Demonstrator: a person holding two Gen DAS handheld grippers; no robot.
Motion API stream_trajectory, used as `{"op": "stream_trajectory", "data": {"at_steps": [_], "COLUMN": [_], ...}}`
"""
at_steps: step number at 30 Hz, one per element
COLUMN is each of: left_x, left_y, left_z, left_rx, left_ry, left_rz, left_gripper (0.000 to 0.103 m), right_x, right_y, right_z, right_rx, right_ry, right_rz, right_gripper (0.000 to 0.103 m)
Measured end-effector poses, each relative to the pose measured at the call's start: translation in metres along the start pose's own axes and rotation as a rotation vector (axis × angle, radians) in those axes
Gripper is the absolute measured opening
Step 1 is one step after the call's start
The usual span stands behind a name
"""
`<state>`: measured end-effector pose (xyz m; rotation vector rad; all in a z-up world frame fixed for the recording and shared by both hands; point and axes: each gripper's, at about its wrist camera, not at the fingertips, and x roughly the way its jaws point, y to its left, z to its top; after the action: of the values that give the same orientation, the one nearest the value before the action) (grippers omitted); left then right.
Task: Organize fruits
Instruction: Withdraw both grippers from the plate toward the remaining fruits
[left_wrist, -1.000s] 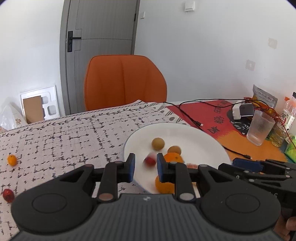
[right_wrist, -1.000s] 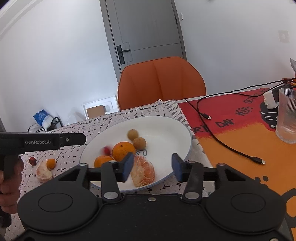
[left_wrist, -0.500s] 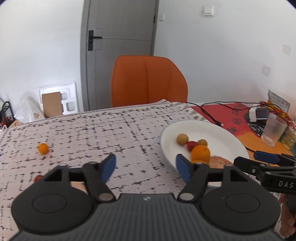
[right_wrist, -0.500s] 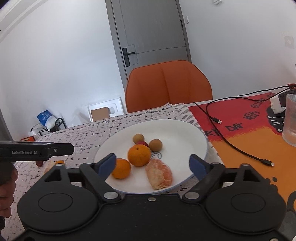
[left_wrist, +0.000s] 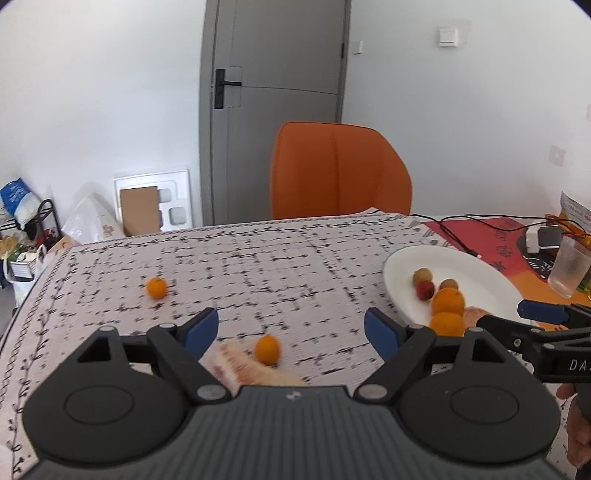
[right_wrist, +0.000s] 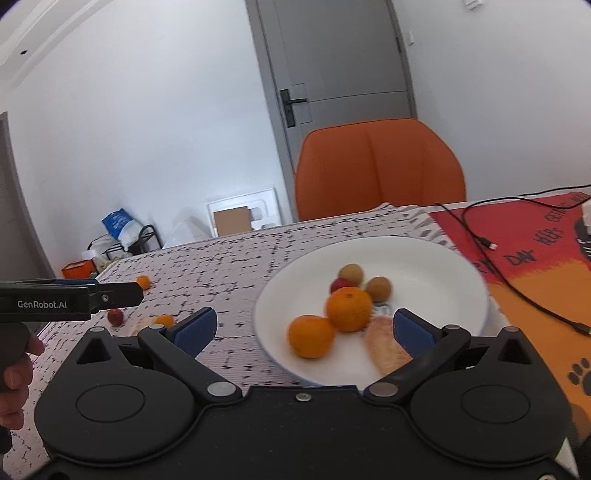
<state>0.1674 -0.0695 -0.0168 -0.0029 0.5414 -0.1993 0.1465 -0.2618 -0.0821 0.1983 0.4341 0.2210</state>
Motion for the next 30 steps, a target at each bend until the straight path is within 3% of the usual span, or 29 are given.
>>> {"op": "stream_trajectory", "data": {"at_steps": [9, 30], "left_x": [-0.012, -0.028], "left_y": [0.032, 0.087], "left_z": [-0.008, -0.028], "left_rx": [-0.044, -0.129], "left_ry": [-0.005, 0.005], "left_rz": [0.065, 0.128], "left_gripper": [0.091, 0.091], "right_x": [0.009, 0.033], "right_y": [0.026, 0.079], "right_z": [0.0, -0.001], "right_rx": [-0.026, -0.102], "right_ry": [0.019, 0.08], "right_rz": [0.053, 0.185], "right_gripper": [0.103, 0.103]}}
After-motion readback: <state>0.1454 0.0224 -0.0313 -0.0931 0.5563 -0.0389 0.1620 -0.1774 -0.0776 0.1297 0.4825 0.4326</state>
